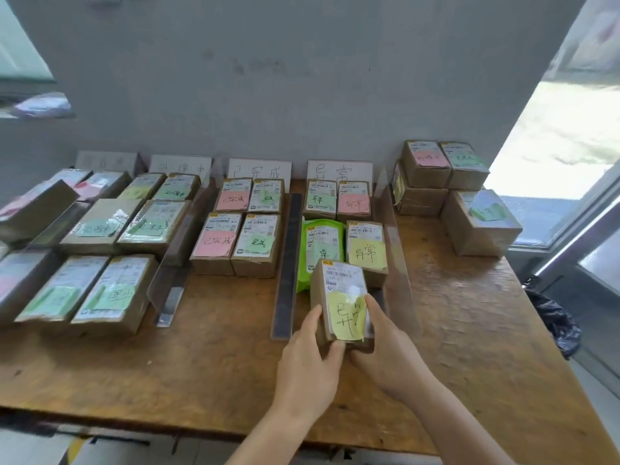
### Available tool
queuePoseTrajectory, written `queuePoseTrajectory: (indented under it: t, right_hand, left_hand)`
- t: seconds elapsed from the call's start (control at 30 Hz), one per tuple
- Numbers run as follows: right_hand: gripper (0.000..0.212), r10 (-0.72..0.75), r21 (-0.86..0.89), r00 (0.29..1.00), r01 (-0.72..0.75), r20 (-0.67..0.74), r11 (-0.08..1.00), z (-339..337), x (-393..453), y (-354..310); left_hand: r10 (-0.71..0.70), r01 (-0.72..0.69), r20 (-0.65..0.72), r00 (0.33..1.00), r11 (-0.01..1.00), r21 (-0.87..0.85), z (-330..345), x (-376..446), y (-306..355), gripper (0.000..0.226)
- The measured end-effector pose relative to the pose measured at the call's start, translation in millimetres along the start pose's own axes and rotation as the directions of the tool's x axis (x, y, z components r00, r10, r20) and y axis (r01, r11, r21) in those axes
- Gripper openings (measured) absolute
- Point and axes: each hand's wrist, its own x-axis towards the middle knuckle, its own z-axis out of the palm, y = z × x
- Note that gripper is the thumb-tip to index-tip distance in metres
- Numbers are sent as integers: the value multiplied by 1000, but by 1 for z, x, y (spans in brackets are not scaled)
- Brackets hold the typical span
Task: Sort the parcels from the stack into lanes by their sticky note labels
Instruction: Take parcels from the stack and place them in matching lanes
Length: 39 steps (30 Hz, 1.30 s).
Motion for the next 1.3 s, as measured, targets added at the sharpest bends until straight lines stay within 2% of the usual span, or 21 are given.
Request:
queuePoseTrajectory:
  t: [0.2, 0.33, 0.5, 0.63, 0.73, 0.9, 1.1, 1.3]
  right_hand:
    - [96, 44, -131, 997, -37, 56, 991, 32, -8, 13]
    - [78, 56, -258, 998, -47, 28, 965, 46, -6, 10]
    - [69, -51, -386, 998, 55, 20, 921, 48, -2, 5]
    - [65, -72, -498, 997, 63, 2, 865, 46, 0, 4]
    - [67, -61, -519, 998, 51, -2, 853, 43, 1, 3]
    - [74, -84, -497, 995, 48, -51, 867, 27, -2, 1]
    - [82, -131, -541, 985, 50, -112, 840, -19, -2, 7]
    - [92, -98, -532, 980, -8, -171, 847, -76, 10, 31]
  left_hand:
    - [-41, 31, 67, 997, 989, 144, 6, -2, -21, 62]
    - [0, -25, 83, 997, 953, 303, 8, -3, -26, 70]
    - [58, -142, 166, 984, 820, 555, 10, 1, -24, 61]
    - [138, -228, 184, 973, 669, 707, 12, 5, -20, 61]
    - [143, -248, 204, 968, 638, 729, 12, 7, -17, 58]
    - [201, -284, 201, 959, 691, 664, 9, 11, -6, 70]
    - [294, -333, 168, 941, 713, 617, 15, 27, 27, 76]
    - [358, -372, 149, 922, 710, 598, 43, 51, 74, 76]
